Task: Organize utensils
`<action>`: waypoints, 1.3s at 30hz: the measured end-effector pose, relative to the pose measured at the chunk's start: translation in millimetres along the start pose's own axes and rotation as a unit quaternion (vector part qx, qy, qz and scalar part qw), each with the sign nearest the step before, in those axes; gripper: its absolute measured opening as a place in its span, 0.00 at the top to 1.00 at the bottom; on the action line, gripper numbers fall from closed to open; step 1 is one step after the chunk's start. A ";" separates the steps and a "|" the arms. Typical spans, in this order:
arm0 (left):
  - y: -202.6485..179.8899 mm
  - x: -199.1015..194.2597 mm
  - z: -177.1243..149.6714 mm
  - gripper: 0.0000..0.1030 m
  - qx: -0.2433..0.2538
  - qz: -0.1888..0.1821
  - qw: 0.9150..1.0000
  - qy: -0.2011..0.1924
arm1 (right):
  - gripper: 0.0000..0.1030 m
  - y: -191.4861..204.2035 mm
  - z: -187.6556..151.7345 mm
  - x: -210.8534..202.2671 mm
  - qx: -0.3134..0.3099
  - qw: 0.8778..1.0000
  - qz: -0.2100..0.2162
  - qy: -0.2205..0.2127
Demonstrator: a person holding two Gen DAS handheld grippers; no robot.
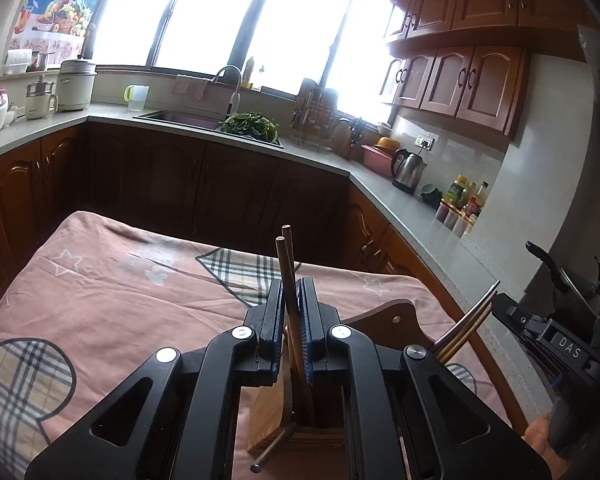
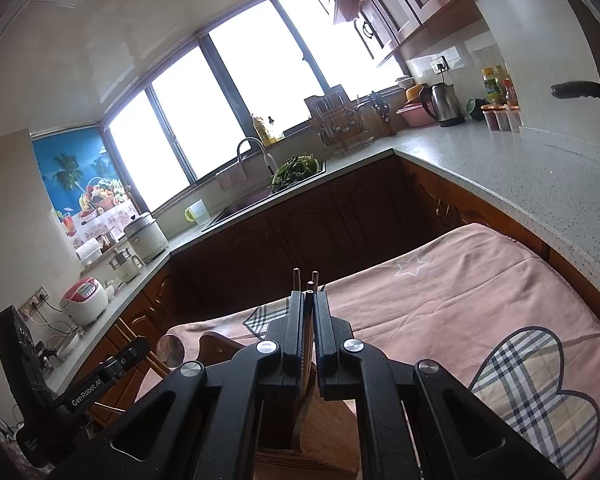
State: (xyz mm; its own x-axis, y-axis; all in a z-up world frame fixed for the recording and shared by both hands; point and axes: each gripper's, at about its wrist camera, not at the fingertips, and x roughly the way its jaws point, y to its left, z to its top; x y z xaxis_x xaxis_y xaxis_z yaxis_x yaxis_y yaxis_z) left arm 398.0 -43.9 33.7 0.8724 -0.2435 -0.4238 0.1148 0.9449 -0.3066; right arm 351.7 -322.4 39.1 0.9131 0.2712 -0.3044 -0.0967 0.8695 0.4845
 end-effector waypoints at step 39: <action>13.2 -53.3 -12.6 0.04 -0.008 0.011 1.000 -0.006 | 0.08 -4.2 -10.6 -40.4 0.038 0.998 0.042 -0.007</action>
State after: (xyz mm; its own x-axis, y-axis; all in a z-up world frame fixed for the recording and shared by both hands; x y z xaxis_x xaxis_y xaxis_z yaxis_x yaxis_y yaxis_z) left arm 347.1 -21.2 41.5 0.8800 -0.2196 -0.4211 0.0873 0.9463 -0.3112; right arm 310.9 -332.6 40.7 0.9086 0.3353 -0.2490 -0.1429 0.8098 0.5691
